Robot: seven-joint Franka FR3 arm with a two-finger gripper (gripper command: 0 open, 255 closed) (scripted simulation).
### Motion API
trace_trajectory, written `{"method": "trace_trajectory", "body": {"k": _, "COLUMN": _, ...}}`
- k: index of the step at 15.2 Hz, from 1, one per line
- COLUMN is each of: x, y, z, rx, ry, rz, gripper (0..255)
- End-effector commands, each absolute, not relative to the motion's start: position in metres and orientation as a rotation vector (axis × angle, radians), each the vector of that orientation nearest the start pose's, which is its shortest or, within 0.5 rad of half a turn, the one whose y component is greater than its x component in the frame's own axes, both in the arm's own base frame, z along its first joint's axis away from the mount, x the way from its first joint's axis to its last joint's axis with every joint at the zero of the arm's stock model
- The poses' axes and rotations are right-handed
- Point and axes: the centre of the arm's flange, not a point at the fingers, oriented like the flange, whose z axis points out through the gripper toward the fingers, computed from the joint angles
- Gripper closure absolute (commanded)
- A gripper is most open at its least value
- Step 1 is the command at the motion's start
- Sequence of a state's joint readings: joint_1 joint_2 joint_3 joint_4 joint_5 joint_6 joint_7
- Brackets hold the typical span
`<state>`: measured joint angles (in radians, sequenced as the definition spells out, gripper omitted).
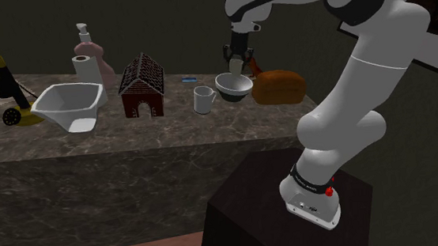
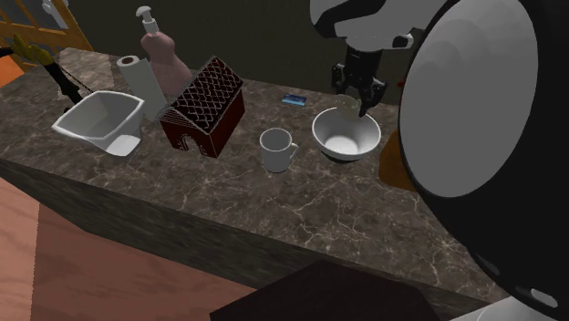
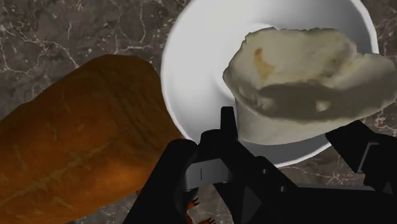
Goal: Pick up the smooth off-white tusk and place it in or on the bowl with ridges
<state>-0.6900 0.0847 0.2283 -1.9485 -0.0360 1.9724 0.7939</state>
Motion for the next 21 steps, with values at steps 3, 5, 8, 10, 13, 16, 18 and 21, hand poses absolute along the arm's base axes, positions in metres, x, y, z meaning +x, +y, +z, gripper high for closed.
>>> {"method": "trace_trajectory", "body": {"k": 3, "x": 0.509, "y": -0.258, "z": 0.412, "rx": -2.574, "ry": 1.839, "rz": 0.086, "gripper": 255}}
{"method": "trace_trajectory", "body": {"k": 5, "x": 0.509, "y": -0.258, "z": 0.402, "rx": -2.574, "ry": 1.839, "rz": 0.086, "gripper": 255}}
{"method": "trace_trajectory", "body": {"k": 8, "x": 0.509, "y": -0.258, "z": 0.385, "rx": -2.574, "ry": 1.839, "rz": 0.086, "gripper": 255}}
{"method": "trace_trajectory", "body": {"k": 10, "x": 0.509, "y": -0.258, "z": 0.385, "rx": -2.574, "ry": 1.839, "rz": 0.086, "gripper": 255}}
{"method": "trace_trajectory", "body": {"k": 13, "x": 0.509, "y": -0.258, "z": 0.385, "rx": -2.574, "ry": 1.839, "rz": 0.086, "gripper": 255}}
{"method": "trace_trajectory", "body": {"k": 16, "x": 0.509, "y": -0.258, "z": 0.385, "rx": -2.574, "ry": 1.839, "rz": 0.086, "gripper": 255}}
{"method": "trace_trajectory", "body": {"k": 18, "x": 0.509, "y": -0.258, "z": 0.385, "rx": -2.574, "ry": 1.839, "rz": 0.086, "gripper": 0}}
{"method": "trace_trajectory", "body": {"k": 21, "x": 0.509, "y": -0.258, "z": 0.385, "rx": -2.574, "ry": 1.839, "rz": 0.086, "gripper": 0}}
